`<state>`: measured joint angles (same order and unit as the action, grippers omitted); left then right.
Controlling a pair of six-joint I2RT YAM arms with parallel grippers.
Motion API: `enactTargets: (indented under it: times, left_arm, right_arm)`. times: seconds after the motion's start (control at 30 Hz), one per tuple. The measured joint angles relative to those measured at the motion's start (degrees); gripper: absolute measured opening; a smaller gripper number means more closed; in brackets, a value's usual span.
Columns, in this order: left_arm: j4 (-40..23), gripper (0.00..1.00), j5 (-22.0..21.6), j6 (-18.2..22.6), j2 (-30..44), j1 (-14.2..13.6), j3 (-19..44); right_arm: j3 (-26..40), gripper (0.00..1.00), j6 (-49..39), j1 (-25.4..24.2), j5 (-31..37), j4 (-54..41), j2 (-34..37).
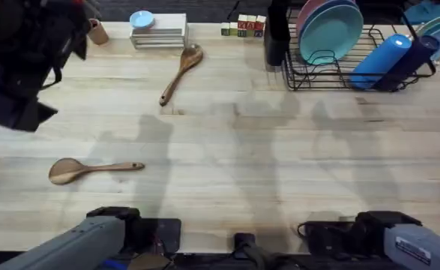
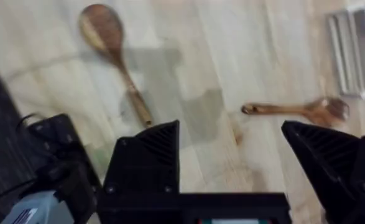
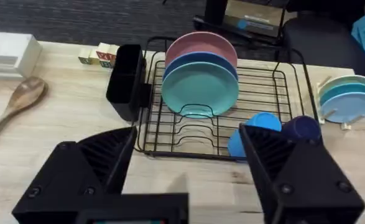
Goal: Pick up the spoon on the table one by one and put them onto the rack
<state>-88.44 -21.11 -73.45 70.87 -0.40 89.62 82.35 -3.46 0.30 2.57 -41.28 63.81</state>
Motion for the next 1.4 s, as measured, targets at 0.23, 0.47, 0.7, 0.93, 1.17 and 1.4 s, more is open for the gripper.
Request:
enactTargets:
  times: [0.23,0.47,0.7,0.93,1.17,1.4]
  left_arm:
    - [-3.6,0.991,-4.8,-6.1,0.0,0.0,0.0]
    - [-4.7,0.991,-7.4,-7.3,-0.1,0.0,-1.5]
    - [-3.2,0.991,-7.3,-8.1,-0.1,2.8,-9.7]
    - [4.6,0.990,-5.8,-7.2,-0.1,7.4,-19.5]
    - [12.9,0.992,-3.1,-4.8,-0.1,10.9,-30.4]
    - [22.1,0.991,-0.2,-3.9,-0.1,15.7,-41.4]
  right_arm:
    - [0.0,0.996,0.0,0.0,0.0,0.0,0.0]
    - [0.0,0.996,0.0,0.0,0.0,0.0,0.0]
    - [0.0,0.996,0.0,0.0,0.0,0.0,0.0]
    - [0.0,0.996,0.0,0.0,0.0,0.0,0.0]
    - [0.0,0.996,0.0,0.0,0.0,0.0,0.0]
    - [0.0,0.996,0.0,0.0,0.0,0.0,0.0]
